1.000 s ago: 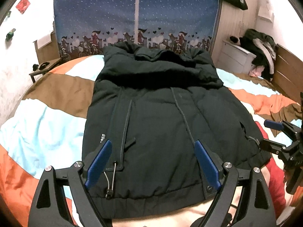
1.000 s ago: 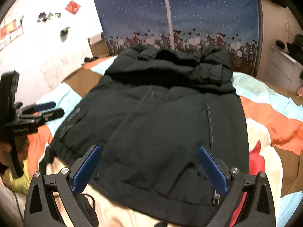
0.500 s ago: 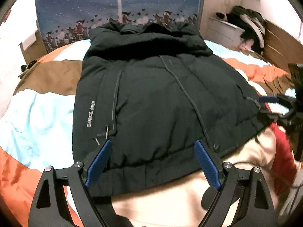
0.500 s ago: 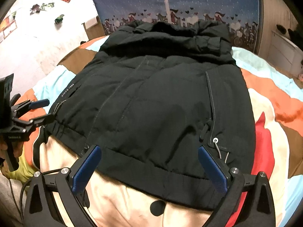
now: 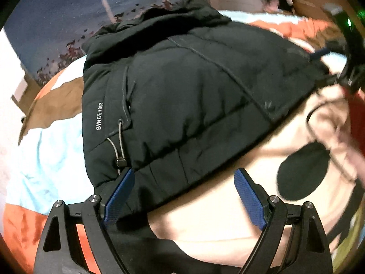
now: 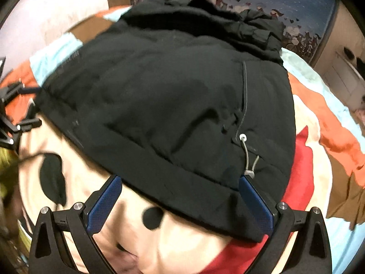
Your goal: Fold large clothes
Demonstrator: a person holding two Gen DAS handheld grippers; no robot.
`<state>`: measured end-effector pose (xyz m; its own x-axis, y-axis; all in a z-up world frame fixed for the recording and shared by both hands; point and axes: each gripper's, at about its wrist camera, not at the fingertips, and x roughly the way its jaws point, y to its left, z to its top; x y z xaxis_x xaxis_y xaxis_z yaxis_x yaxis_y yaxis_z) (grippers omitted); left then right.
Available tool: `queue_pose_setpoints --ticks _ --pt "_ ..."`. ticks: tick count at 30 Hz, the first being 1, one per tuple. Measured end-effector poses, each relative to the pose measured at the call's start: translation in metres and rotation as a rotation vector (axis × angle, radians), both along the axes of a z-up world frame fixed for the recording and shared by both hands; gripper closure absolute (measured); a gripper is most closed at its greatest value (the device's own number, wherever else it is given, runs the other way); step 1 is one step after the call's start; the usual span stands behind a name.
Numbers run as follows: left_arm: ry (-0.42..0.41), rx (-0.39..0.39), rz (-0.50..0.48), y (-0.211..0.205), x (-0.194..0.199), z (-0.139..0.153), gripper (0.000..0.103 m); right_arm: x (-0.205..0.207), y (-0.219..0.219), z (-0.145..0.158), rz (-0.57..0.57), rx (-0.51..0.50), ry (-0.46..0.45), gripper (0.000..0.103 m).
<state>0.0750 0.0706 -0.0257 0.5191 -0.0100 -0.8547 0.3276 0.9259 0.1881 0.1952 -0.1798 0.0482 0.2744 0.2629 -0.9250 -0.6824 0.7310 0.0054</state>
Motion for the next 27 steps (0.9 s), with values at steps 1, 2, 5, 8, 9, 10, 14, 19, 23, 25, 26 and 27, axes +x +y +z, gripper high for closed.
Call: queue_pose_setpoints --ticks 1,2,5,8,9,10,14,19,23,25,26,27 --pt "0.003 0.008 -0.003 0.001 0.0 -0.004 0.018 0.0 -0.001 -0.003 0.002 -0.009 0.004 0.0" --pt "0.009 0.014 -0.003 0.002 0.001 -0.008 0.018 0.001 -0.001 -0.005 0.002 -0.014 0.01 0.0" --pt "0.013 0.032 0.01 0.005 0.004 -0.015 0.018 0.001 0.0 -0.011 0.009 -0.036 0.02 0.0" --pt "0.005 0.078 0.003 0.004 0.005 -0.02 0.018 -0.001 0.004 -0.017 0.041 -0.086 0.003 0.0" --pt "0.005 0.097 -0.004 0.004 0.005 -0.022 0.018 -0.002 0.005 -0.02 0.059 -0.112 -0.009 0.0" --pt "0.002 0.108 -0.011 0.004 0.004 -0.024 0.018 -0.003 0.006 -0.022 0.073 -0.136 -0.019 0.0" --pt "-0.01 0.137 -0.01 0.003 0.006 -0.031 0.018 -0.005 0.009 -0.031 0.101 -0.204 -0.056 0.0" --pt "-0.031 0.128 0.066 0.007 0.012 -0.036 0.018 -0.008 0.016 -0.042 0.115 -0.269 -0.132 0.0" --pt "-0.032 0.092 0.164 0.01 0.018 -0.036 0.018 -0.01 0.019 -0.044 0.098 -0.274 -0.215 0.002" --pt "-0.043 0.094 0.178 0.009 0.019 -0.034 0.018 -0.014 0.021 -0.043 0.108 -0.274 -0.244 0.006" --pt "-0.051 0.099 0.179 0.009 0.019 -0.034 0.018 -0.014 0.02 -0.041 0.108 -0.261 -0.25 0.011" --pt "-0.057 0.102 0.18 0.009 0.02 -0.033 0.018 -0.014 0.02 -0.04 0.104 -0.251 -0.252 0.021"
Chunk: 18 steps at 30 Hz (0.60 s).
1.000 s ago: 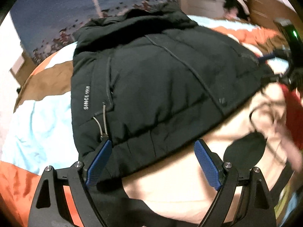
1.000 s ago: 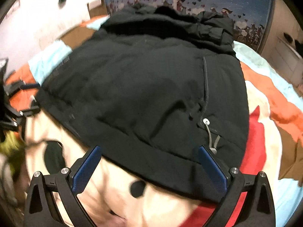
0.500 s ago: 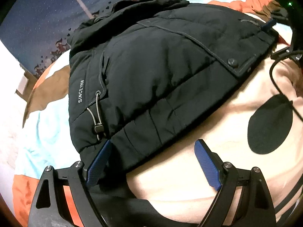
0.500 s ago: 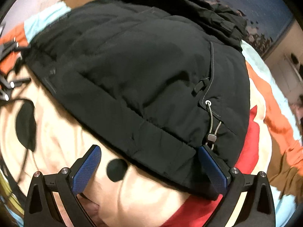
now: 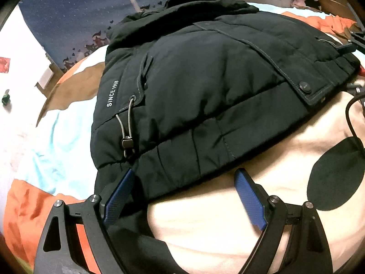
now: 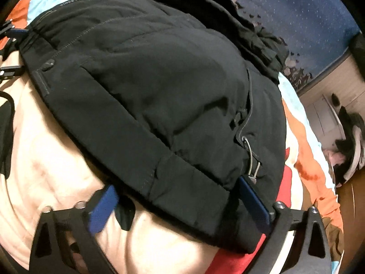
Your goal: Fold large clothes
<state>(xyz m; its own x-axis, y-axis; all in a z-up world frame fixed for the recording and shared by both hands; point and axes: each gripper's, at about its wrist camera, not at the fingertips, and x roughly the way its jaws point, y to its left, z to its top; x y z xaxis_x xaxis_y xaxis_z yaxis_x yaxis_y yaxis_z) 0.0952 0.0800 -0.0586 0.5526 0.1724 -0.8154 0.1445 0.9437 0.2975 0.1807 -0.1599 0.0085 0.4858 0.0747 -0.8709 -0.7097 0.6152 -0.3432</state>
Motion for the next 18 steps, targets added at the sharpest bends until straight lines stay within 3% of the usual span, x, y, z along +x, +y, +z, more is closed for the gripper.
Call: queue_pose_setpoints --ticks 2,4,9,14,18 --pt "-0.007 -0.007 0.008 0.001 0.0 0.001 0.018 0.003 -0.003 0.004 -0.012 0.031 0.001 0.034" --pt "-0.008 -0.03 0.025 0.003 0.001 0.003 0.018 0.008 -0.004 0.01 -0.026 0.07 0.011 0.053" --pt "-0.009 -0.084 0.066 -0.001 0.0 0.006 0.018 0.018 -0.005 0.032 -0.065 0.204 0.096 0.078" --pt "-0.009 -0.063 0.033 -0.008 -0.002 0.006 0.018 0.032 -0.003 0.059 -0.124 0.341 0.169 0.084" --pt "-0.028 -0.012 0.026 -0.014 -0.004 0.003 0.018 0.036 0.0 0.072 -0.143 0.379 0.197 0.085"
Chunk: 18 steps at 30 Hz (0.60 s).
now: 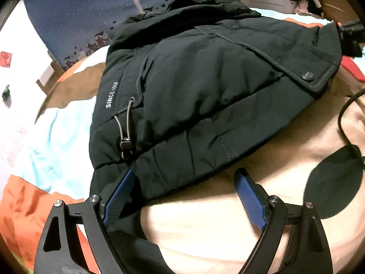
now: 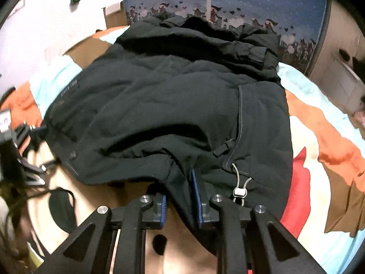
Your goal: Fold large clothes
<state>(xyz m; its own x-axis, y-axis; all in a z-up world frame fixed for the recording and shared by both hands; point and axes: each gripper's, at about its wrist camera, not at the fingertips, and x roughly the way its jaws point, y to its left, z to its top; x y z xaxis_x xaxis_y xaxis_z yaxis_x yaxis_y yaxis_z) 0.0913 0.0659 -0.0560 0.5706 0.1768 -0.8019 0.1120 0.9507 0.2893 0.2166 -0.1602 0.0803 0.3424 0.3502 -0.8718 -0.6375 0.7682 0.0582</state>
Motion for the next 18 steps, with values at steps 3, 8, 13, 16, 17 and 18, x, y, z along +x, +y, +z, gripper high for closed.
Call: queue_pose_setpoints --ticks 3,8,13,16,17,18 --pt "-0.026 0.025 0.014 0.0 0.002 0.001 0.019 -0.001 0.005 0.004 0.016 -0.018 -0.029 0.085" --pt "-0.06 -0.003 0.032 0.005 0.004 0.009 0.036 0.002 0.005 0.005 0.012 -0.013 -0.034 0.085" --pt "-0.057 -0.006 0.007 0.003 0.001 0.01 0.056 0.002 0.004 0.004 0.012 -0.009 -0.033 0.085" --pt "-0.062 -0.02 -0.008 0.001 0.001 0.012 0.066 0.002 0.003 0.005 0.012 -0.008 -0.032 0.085" --pt "-0.063 -0.027 -0.011 0.0 0.001 0.013 0.07 0.002 0.003 0.005 0.012 -0.008 -0.032 0.085" --pt "-0.064 -0.029 -0.01 -0.002 0.001 0.014 0.072 0.002 0.003 0.005 0.012 -0.008 -0.031 0.085"
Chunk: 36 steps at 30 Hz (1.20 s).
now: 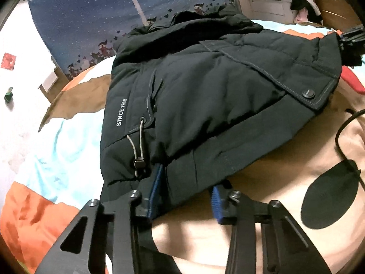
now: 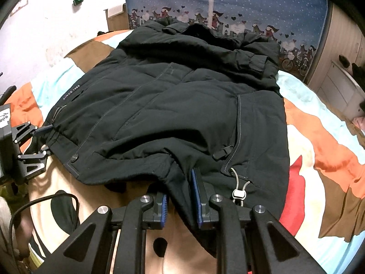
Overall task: Fold large clothes
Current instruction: 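Grasp the jacket hem with both tools and lift it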
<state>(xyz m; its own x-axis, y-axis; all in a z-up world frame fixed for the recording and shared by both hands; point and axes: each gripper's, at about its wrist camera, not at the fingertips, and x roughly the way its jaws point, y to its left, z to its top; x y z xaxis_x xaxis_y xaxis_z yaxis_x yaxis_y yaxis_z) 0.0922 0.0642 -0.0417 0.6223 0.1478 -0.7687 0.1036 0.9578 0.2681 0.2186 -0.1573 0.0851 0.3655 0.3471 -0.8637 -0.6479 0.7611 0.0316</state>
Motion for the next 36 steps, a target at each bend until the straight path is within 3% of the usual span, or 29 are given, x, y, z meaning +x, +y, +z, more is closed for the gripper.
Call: queue_pose_setpoints --ticks 6,12,17,24,36 --pt "0.021 -0.107 0.042 0.009 0.007 0.011 0.084 0.001 -0.002 0.0 0.0 0.002 0.002 0.085" --pt "-0.011 -0.164 0.058 0.008 0.01 0.032 0.097 -0.002 -0.007 0.003 -0.015 0.033 -0.015 0.088" --pt "-0.063 -0.214 0.064 0.013 0.008 0.06 0.098 -0.009 -0.018 0.018 -0.036 0.098 -0.052 0.091" --pt "-0.107 -0.235 0.086 0.012 0.003 0.093 0.099 -0.019 -0.019 0.045 0.017 0.094 -0.115 0.095" --pt "-0.107 -0.271 0.068 0.022 -0.029 0.136 0.099 -0.054 -0.023 0.082 0.139 0.084 -0.092 0.097"
